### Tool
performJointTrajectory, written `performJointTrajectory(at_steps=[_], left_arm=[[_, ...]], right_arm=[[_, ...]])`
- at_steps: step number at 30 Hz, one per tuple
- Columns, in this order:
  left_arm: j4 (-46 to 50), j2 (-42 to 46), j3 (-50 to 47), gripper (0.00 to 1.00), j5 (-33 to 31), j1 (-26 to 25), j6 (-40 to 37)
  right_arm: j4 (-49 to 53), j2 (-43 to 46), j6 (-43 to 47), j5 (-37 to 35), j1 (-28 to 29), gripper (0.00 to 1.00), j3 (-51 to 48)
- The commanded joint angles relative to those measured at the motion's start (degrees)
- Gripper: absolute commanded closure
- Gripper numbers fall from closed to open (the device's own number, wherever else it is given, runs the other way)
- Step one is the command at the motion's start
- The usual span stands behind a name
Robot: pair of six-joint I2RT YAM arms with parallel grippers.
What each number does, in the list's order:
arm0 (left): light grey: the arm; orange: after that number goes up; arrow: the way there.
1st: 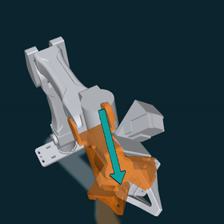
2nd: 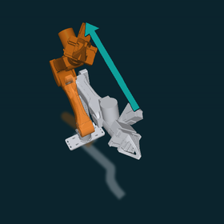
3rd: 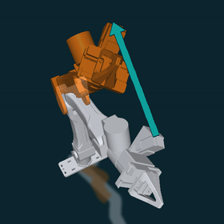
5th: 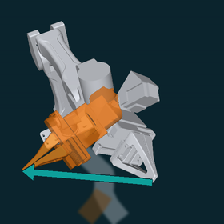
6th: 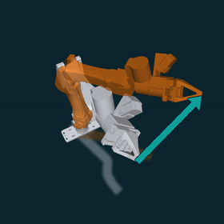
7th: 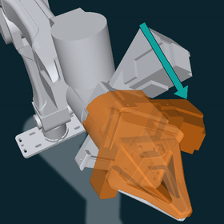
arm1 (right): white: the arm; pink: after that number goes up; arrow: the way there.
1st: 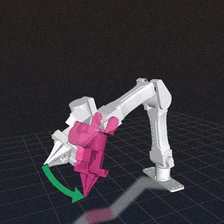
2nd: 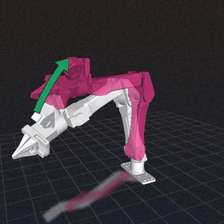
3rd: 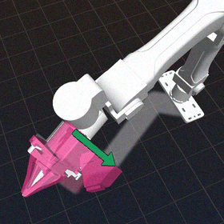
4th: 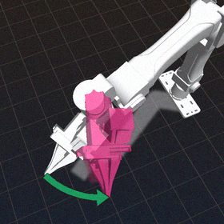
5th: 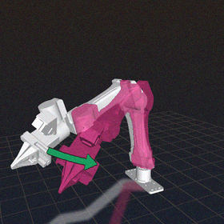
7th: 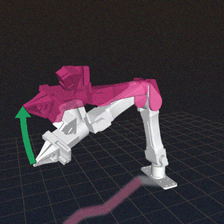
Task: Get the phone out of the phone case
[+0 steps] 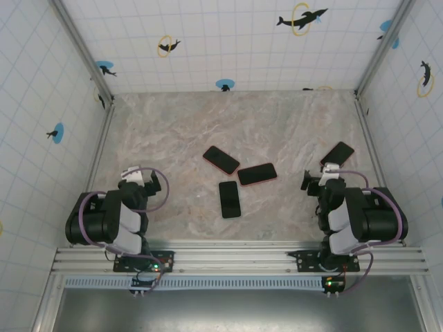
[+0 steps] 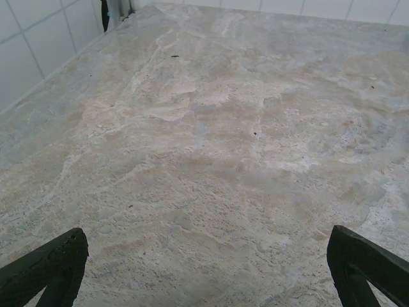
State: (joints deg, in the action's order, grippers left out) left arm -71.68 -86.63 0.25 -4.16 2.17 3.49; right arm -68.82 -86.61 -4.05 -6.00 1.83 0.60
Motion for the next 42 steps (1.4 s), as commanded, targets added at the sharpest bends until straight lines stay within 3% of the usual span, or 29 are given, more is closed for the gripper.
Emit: performJointTrajectory(at_steps=[1, 25, 33, 38, 42], left_arm=[[-2.1, -0.2, -0.3, 0.02, -0.6, -0.5, 0.7], [-2.4, 0.1, -0.3, 0.02, -0.8, -0.8, 0.2], [16.9, 9.3, 6.3, 0.02, -7.3, -5.2, -2.4], [35.9, 16.9, 15.4, 0.02, -7.9, -6.1, 6.8], [51.7, 17.5, 25.5, 0.02, -7.8, -8.2, 16.4]], right_arm=[[-3.2, -0.4, 0.0, -0.7, 0.2, 0.01, -0.6], [-2.1, -0.1, -0.6, -1.1, 0.0, 0.01, 0.1], [8.7, 8.7, -0.2, 1.8, -0.8, 0.01, 2.1], [17.9, 17.9, 0.8, 6.1, -0.5, 0.01, 4.8], [28.1, 23.2, 1.9, 11.5, 0.3, 0.01, 9.2]])
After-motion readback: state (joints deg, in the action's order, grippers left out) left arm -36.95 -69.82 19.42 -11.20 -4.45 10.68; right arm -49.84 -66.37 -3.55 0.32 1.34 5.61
